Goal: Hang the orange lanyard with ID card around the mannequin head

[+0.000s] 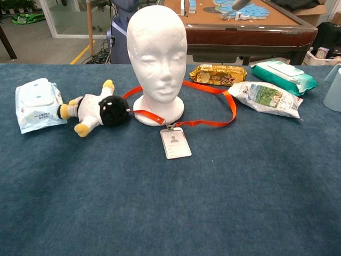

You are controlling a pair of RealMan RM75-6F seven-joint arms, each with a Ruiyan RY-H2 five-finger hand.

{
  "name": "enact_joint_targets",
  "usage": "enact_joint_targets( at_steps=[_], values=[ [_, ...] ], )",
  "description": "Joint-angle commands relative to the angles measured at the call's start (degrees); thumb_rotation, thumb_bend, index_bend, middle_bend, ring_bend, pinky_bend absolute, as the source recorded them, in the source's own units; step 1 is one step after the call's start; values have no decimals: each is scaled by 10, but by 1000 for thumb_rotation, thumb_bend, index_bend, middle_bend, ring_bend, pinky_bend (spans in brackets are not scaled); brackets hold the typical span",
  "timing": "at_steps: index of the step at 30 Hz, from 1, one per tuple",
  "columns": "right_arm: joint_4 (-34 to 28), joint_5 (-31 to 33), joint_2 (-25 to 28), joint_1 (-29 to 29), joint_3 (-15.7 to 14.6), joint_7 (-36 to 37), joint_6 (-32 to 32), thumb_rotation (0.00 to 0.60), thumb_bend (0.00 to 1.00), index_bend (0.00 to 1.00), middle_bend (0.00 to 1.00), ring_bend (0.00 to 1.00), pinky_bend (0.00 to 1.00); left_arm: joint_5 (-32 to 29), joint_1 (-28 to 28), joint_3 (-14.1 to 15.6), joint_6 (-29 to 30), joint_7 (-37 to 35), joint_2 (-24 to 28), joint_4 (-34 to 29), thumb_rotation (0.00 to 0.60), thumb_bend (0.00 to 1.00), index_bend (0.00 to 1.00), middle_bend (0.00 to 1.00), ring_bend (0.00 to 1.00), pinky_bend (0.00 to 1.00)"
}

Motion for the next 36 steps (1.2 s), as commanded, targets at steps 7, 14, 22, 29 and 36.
enact_joint_targets(
  at_steps=[7, 14, 22, 29, 36],
  values=[
    [-70, -92, 75, -70, -37, 53, 5, 600, 0, 170, 843, 875, 1000, 32, 75, 10, 19, -70, 68, -57, 0, 110, 0, 93, 152, 440],
    [-110, -160, 125, -124, -69, 97, 3, 600, 0, 170, 827, 864, 1000, 76, 134, 33, 35, -111, 109, -95, 0, 110, 0, 94, 157, 439],
    [-123, -256, 168, -196, -120, 159, 0, 600, 0, 184, 827, 865, 1000, 170, 221, 69, 80, -187, 132, -131, 24, 111, 0, 108, 169, 440],
    [-130, -345, 196, -251, -163, 202, 7, 600, 0, 184, 828, 867, 1000, 245, 281, 98, 117, -233, 142, -147, 111, 111, 0, 131, 188, 439],
    [-125, -409, 198, -286, -192, 236, -3, 600, 75, 184, 838, 878, 1000, 306, 337, 131, 156, -254, 150, -160, 311, 210, 7, 199, 254, 451]
  ],
)
